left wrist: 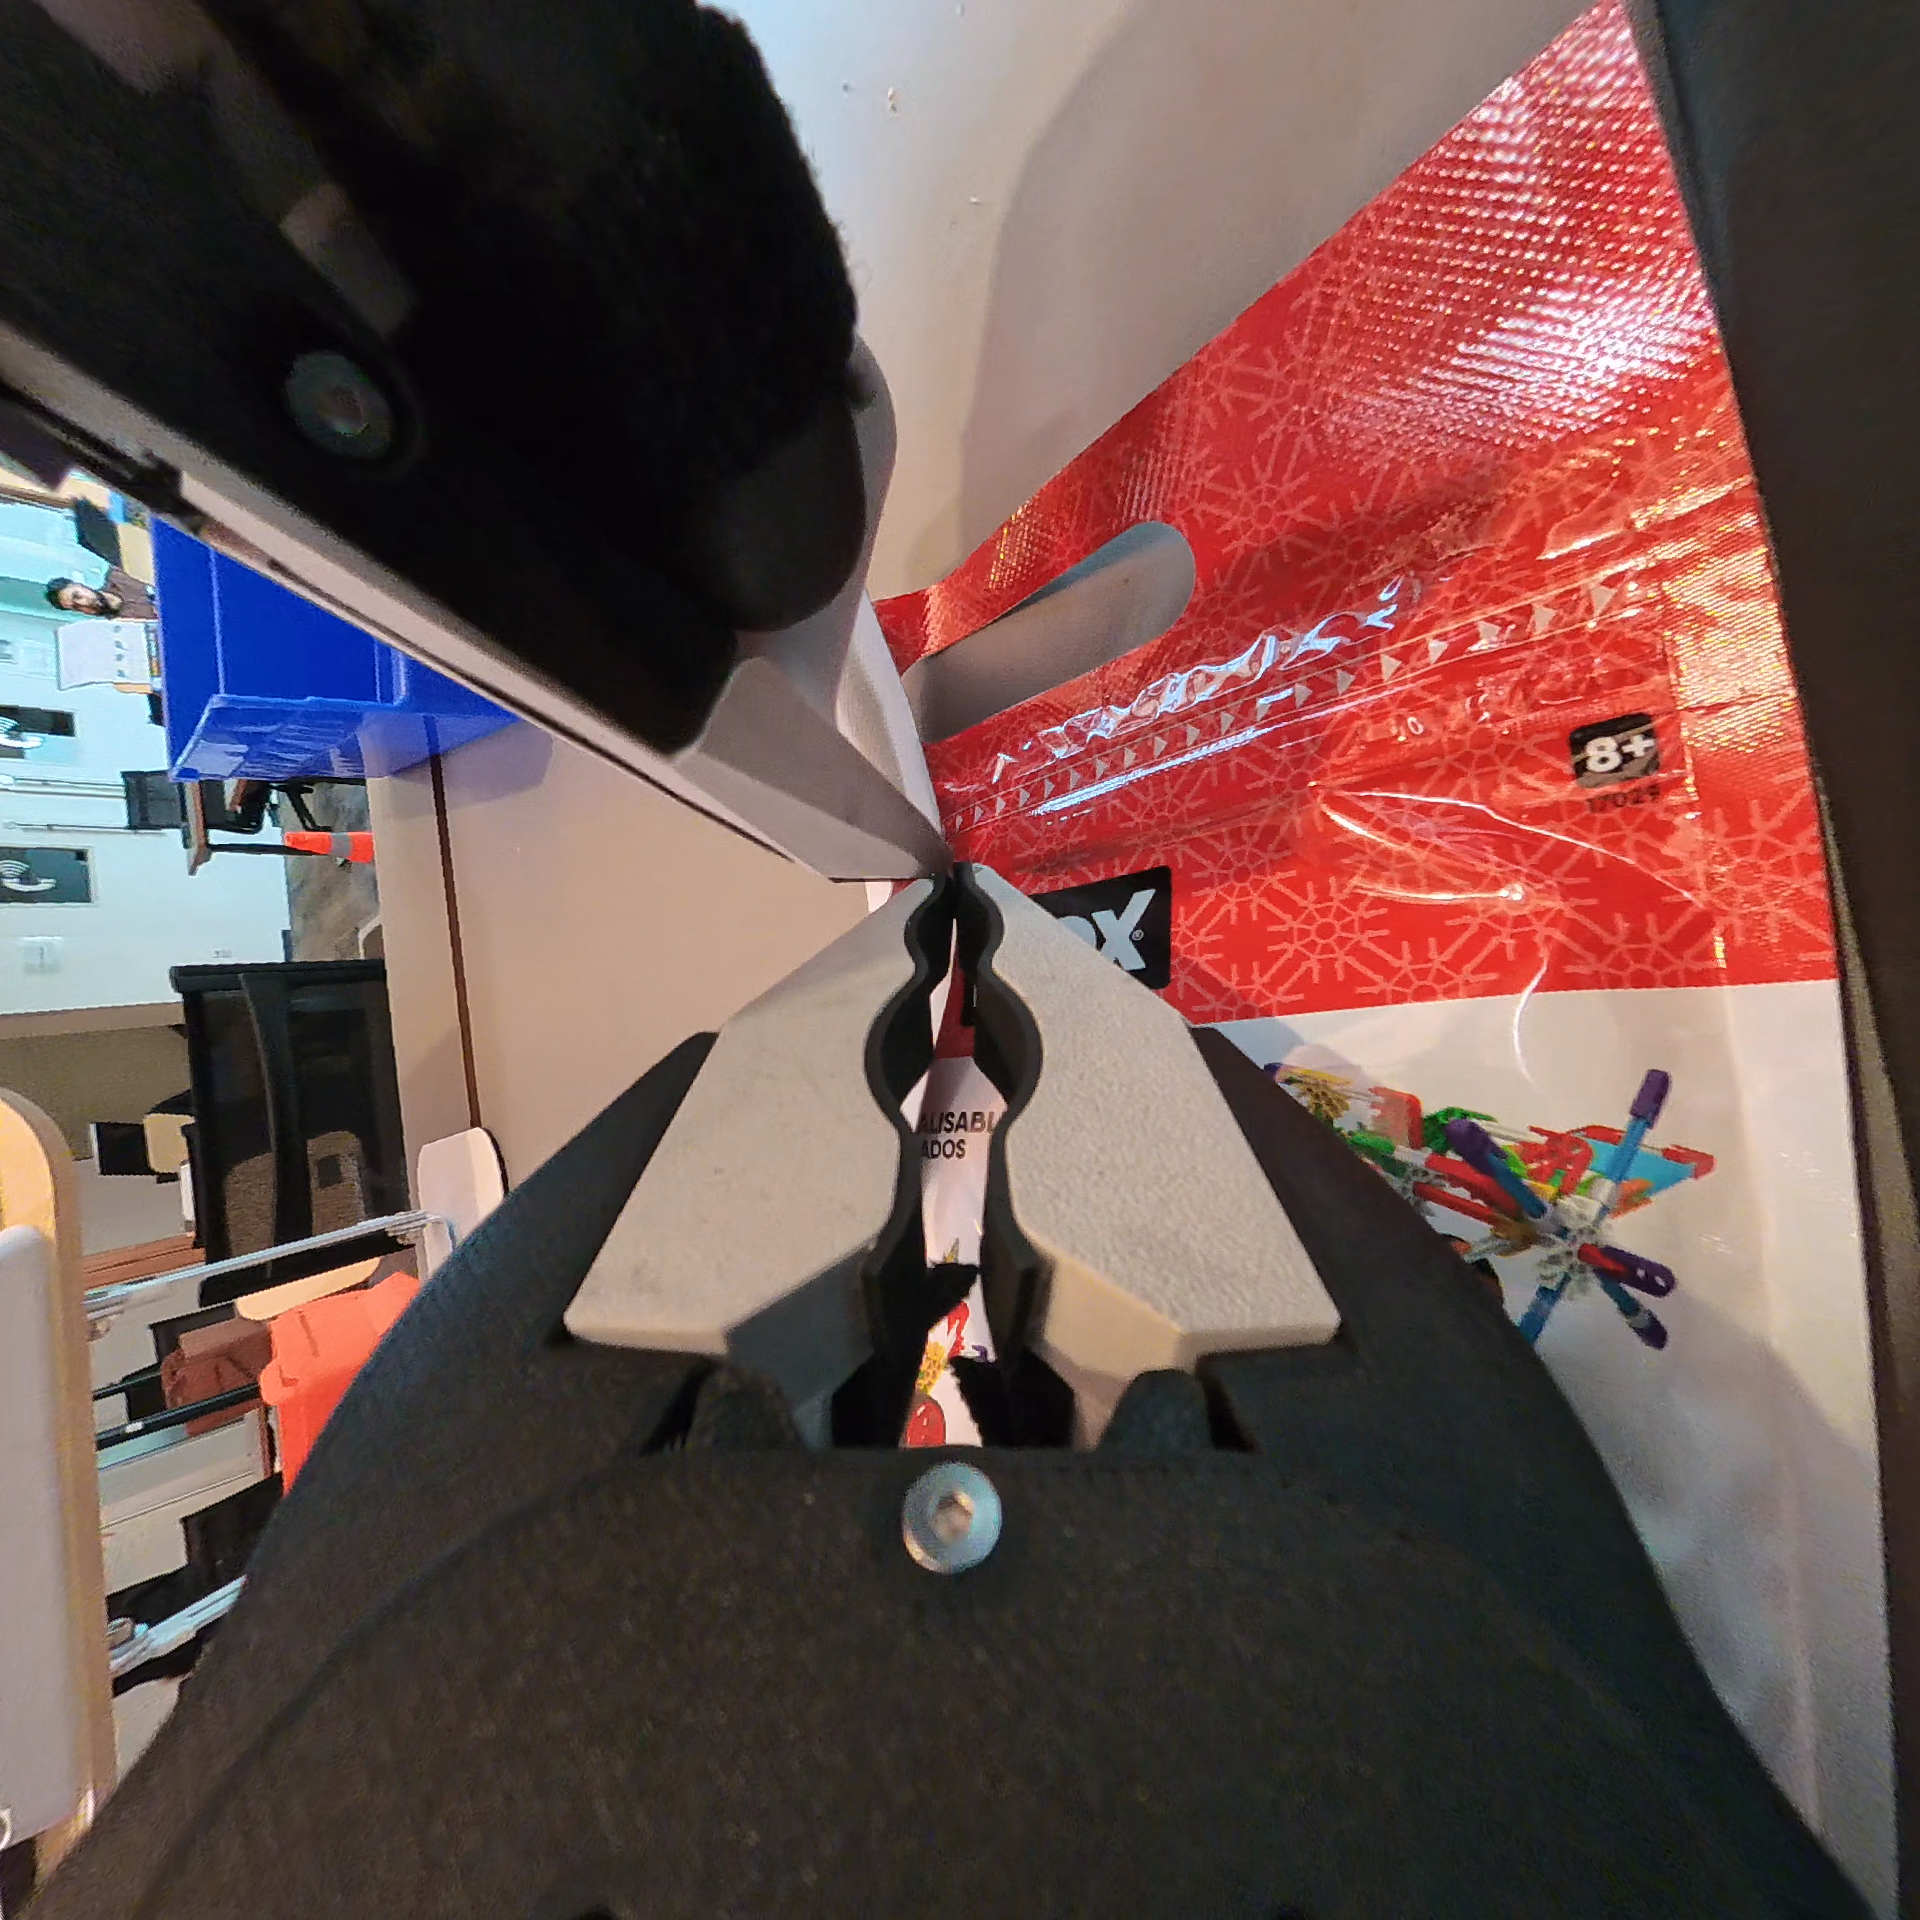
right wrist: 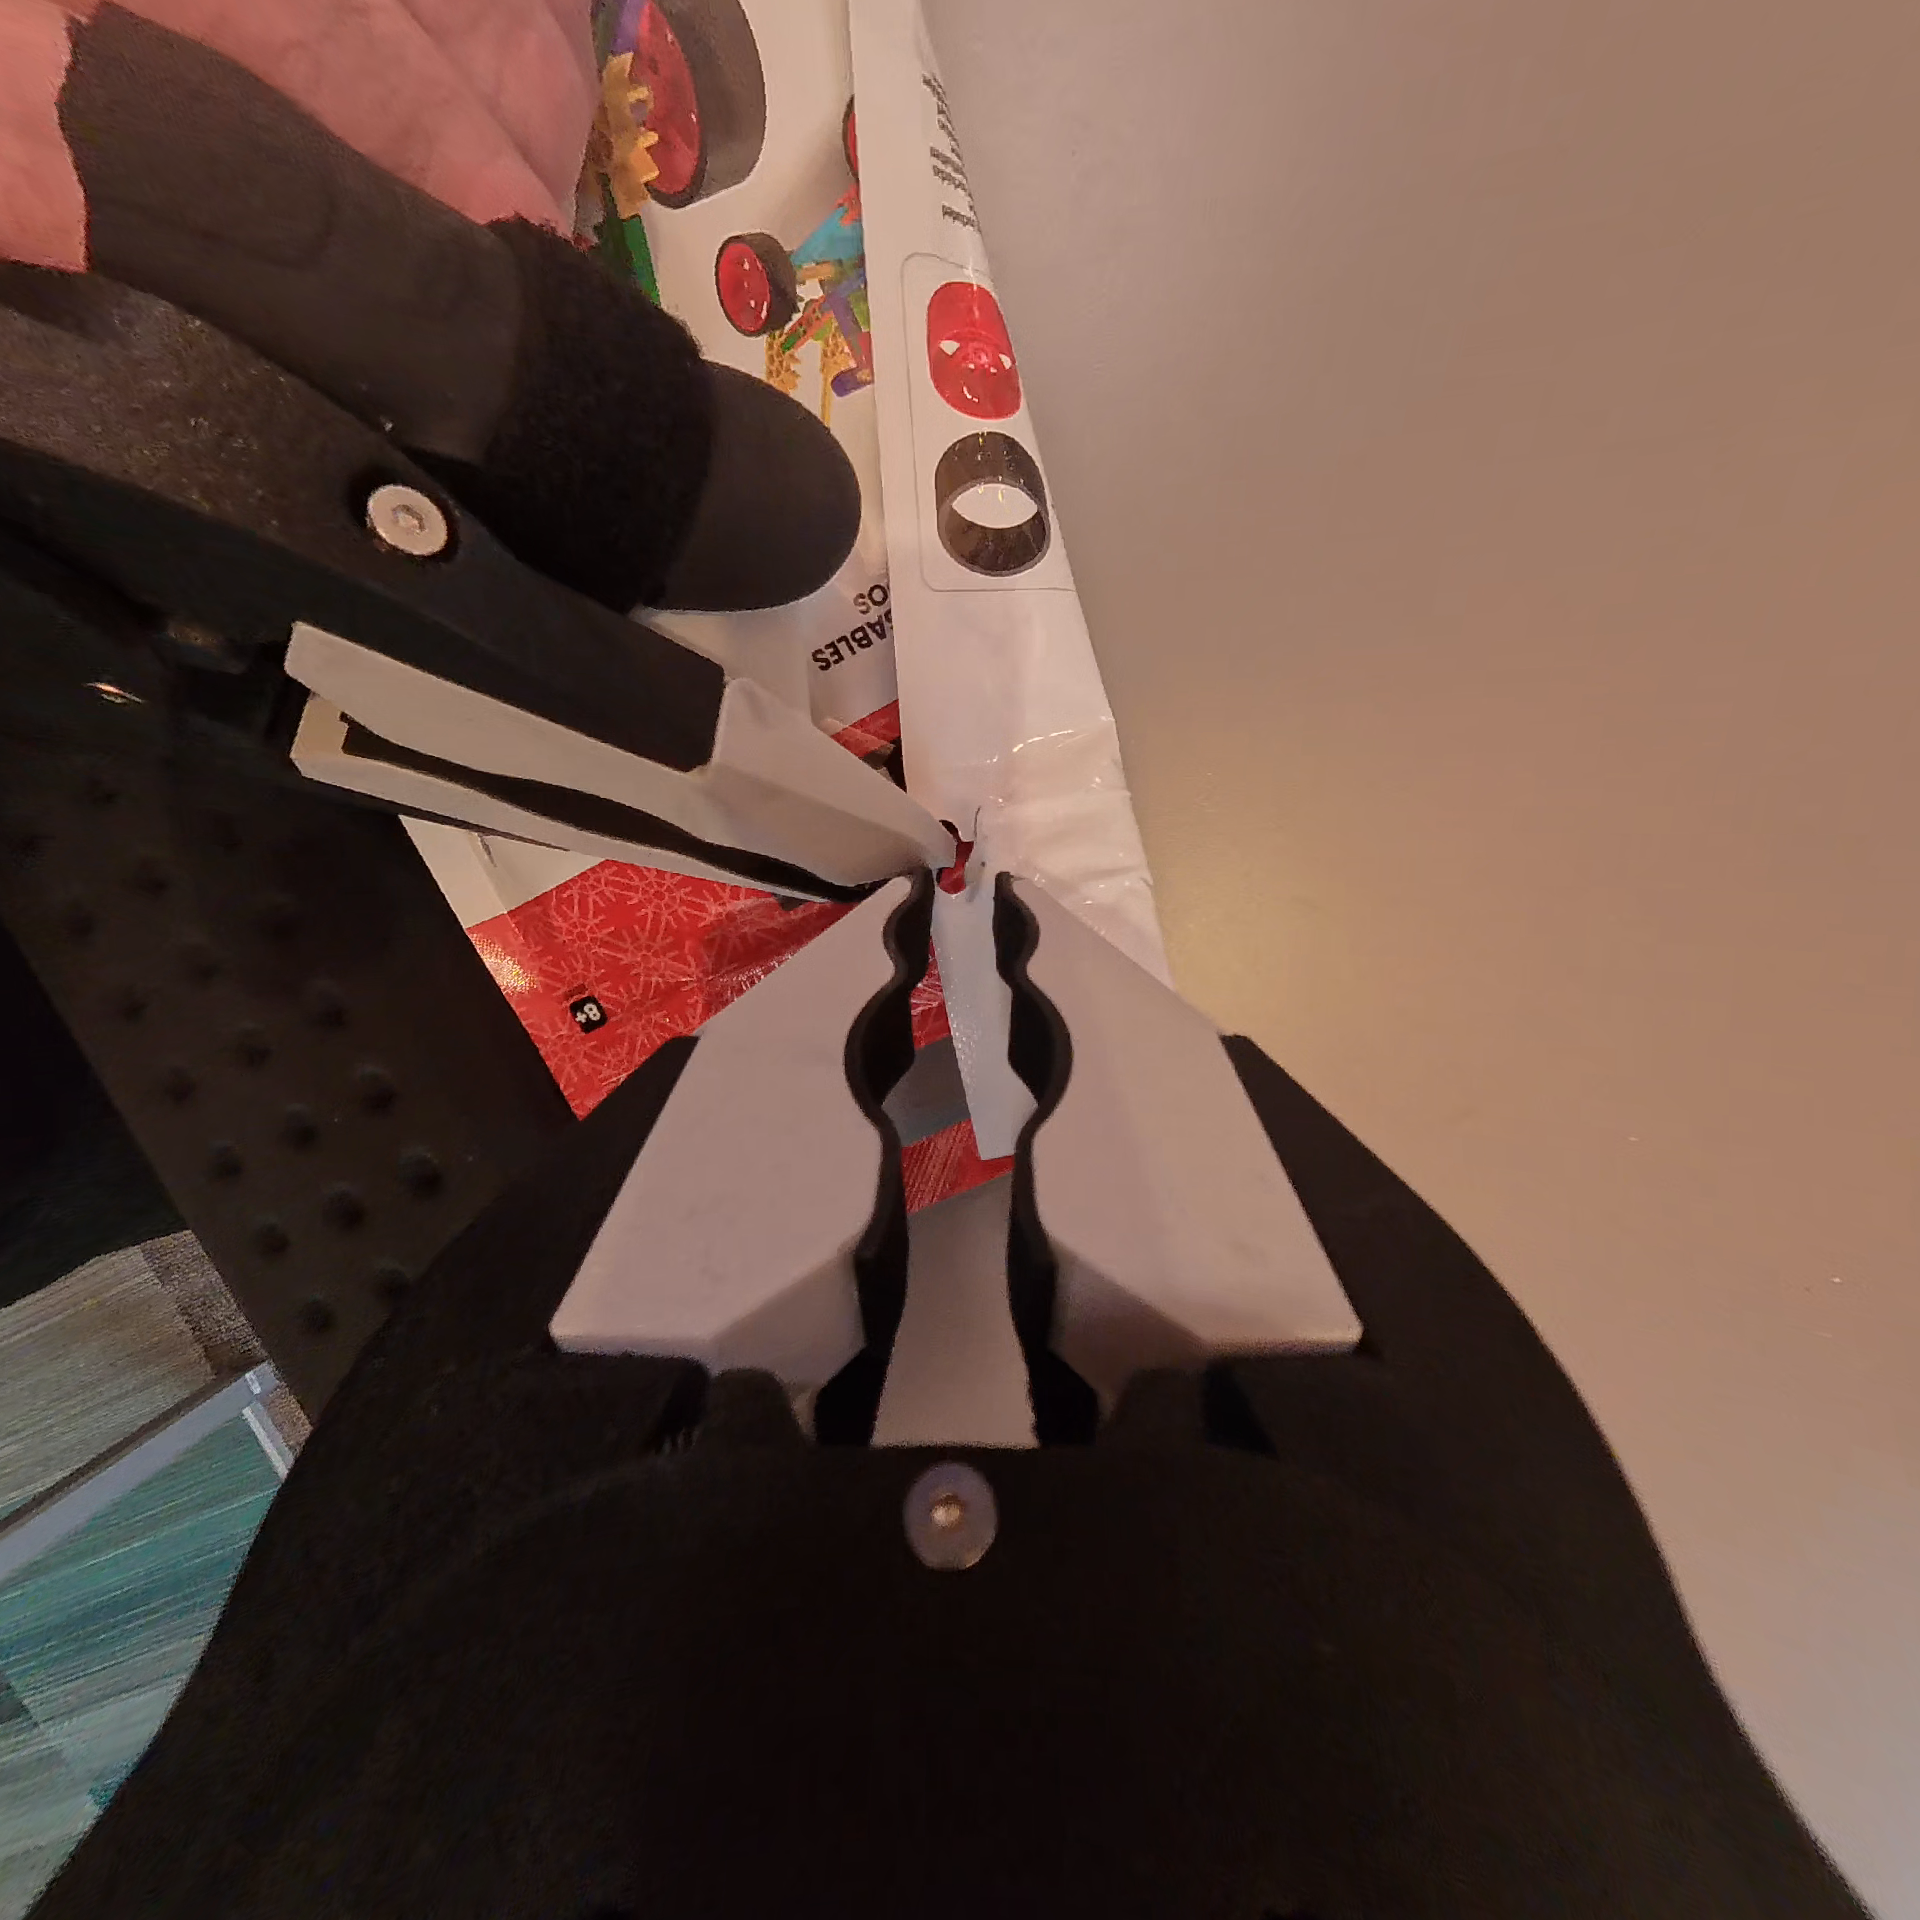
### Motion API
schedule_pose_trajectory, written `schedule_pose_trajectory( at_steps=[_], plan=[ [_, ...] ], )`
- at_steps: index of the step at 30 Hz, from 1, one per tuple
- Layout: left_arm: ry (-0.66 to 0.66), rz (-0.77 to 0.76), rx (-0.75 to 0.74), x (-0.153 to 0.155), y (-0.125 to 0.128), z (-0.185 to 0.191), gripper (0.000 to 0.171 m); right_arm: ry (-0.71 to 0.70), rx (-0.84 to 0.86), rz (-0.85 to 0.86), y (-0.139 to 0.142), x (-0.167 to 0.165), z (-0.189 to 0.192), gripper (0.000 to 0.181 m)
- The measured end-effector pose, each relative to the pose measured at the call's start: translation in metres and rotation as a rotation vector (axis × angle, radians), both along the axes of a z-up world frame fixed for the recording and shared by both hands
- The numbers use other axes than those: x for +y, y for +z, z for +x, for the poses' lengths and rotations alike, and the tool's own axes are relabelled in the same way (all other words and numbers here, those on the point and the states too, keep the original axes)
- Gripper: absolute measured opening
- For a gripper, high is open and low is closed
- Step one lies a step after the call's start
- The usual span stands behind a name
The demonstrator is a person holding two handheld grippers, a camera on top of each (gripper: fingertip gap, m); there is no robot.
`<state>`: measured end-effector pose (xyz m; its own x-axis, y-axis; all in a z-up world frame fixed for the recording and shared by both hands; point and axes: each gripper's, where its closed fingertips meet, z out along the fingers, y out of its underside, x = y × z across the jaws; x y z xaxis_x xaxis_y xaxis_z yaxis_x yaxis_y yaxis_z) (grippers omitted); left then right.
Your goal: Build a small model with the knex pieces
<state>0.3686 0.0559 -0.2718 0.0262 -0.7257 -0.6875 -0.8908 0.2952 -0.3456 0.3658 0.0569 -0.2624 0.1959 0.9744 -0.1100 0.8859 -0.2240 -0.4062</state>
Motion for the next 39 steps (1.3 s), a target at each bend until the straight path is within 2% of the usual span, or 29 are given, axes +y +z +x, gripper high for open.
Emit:
schedule_pose_trajectory(
  at_steps=[4, 9, 25, 31, 39],
  plan=[
    [-0.004, 0.012, 0.011, 0.000, -0.001, 0.000, 0.000, 0.002, -0.007, 0.012, -0.001, -0.002, 0.000, 0.008],
    [-0.004, 0.018, -0.005, 0.001, 0.001, 0.001, 0.000, -0.037, 0.060, -0.057, 0.011, 0.002, -0.002, 0.004],
    [-0.032, 0.009, 0.078, -0.003, -0.011, 0.000, 0.000, 0.011, -0.059, -0.002, -0.016, 0.001, -0.005, 0.000],
    [-0.023, -0.054, 0.111, -0.004, -0.019, -0.002, 0.000, 0.013, -0.110, 0.096, -0.025, 0.004, -0.006, 0.000],
    [0.006, -0.042, 0.120, -0.001, -0.020, -0.002, 0.000, -0.046, -0.066, 0.226, -0.024, 0.014, -0.009, 0.000]
  ],
)
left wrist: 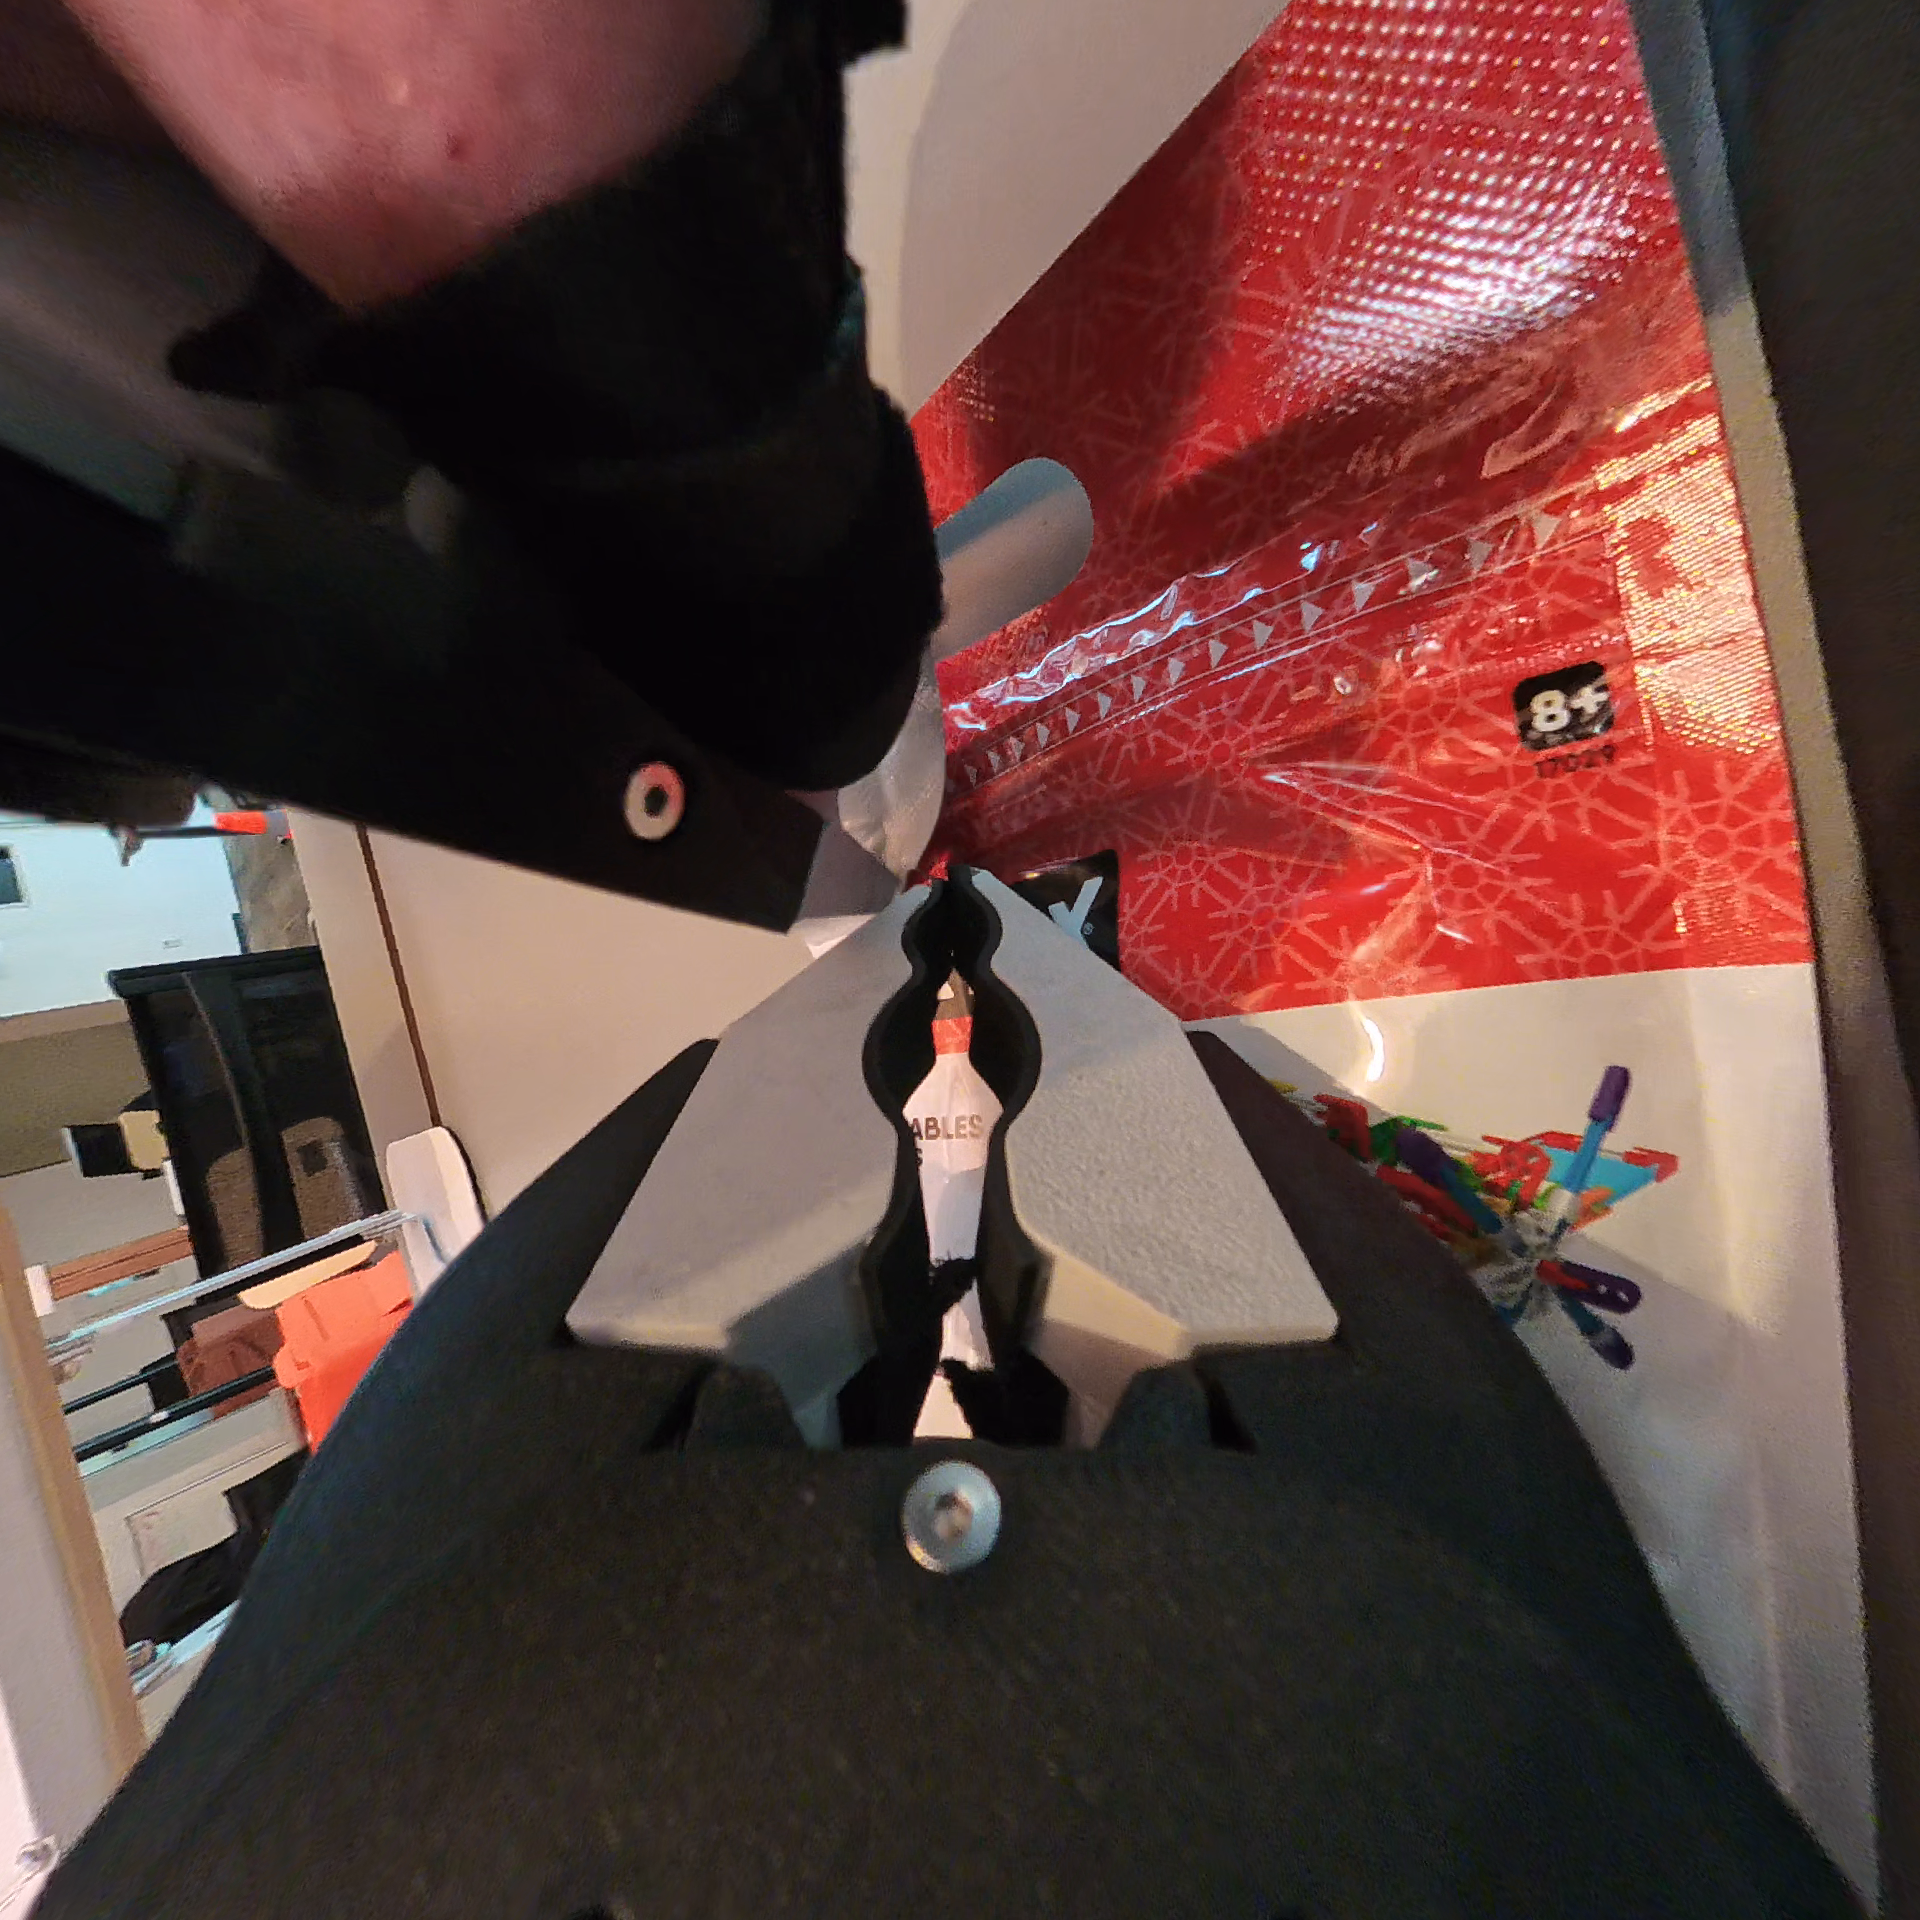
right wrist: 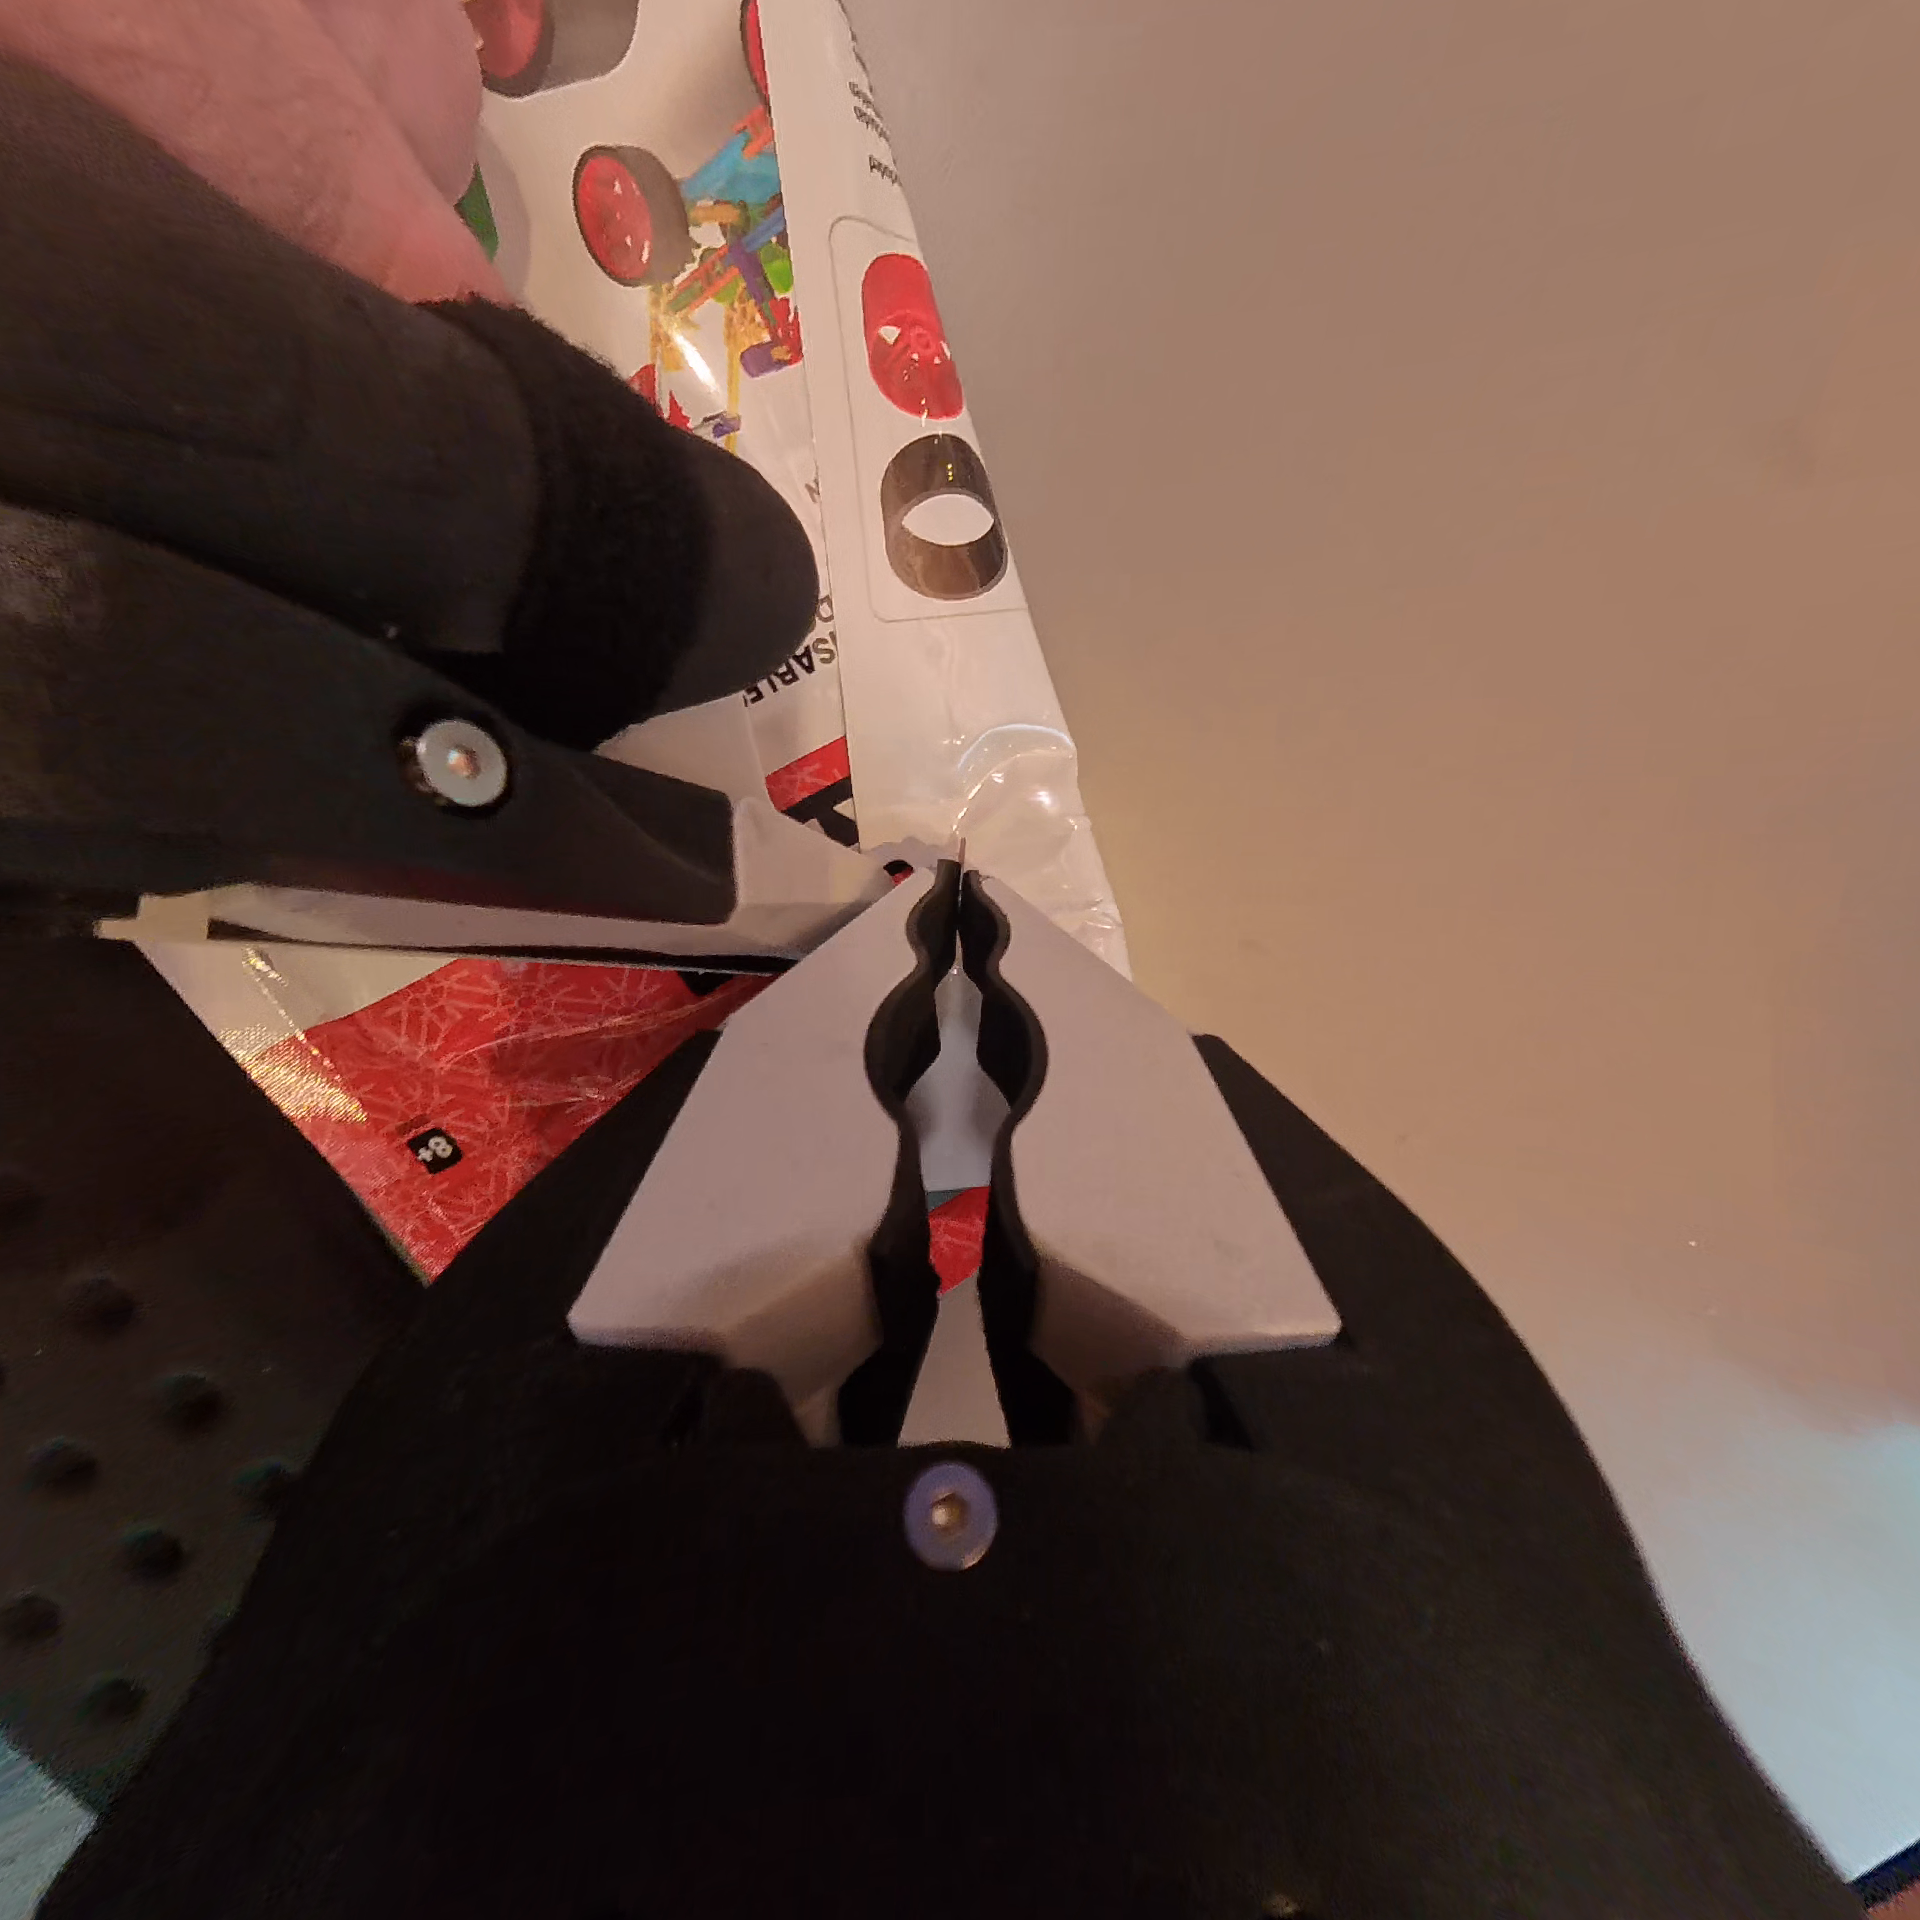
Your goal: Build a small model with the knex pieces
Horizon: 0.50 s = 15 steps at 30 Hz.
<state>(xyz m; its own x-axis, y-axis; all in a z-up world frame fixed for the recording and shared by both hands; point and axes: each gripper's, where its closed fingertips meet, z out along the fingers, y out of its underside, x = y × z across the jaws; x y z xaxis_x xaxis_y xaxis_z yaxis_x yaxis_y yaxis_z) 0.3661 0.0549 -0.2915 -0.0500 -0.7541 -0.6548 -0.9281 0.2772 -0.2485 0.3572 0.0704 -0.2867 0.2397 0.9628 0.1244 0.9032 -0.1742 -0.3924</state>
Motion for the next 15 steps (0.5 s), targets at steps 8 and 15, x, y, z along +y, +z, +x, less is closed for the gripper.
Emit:
schedule_pose_trajectory(
  at_steps=[8, 15],
  plan=[
    [-0.040, -0.010, -0.032, -0.011, 0.002, 0.006, 0.000, -0.162, -0.029, 0.163, 0.003, 0.054, 0.024, 0.000],
    [-0.006, -0.037, -0.134, -0.003, 0.015, 0.006, 0.000, -0.141, 0.210, -0.051, 0.042, 0.051, 0.012, 0.000]
  ],
)
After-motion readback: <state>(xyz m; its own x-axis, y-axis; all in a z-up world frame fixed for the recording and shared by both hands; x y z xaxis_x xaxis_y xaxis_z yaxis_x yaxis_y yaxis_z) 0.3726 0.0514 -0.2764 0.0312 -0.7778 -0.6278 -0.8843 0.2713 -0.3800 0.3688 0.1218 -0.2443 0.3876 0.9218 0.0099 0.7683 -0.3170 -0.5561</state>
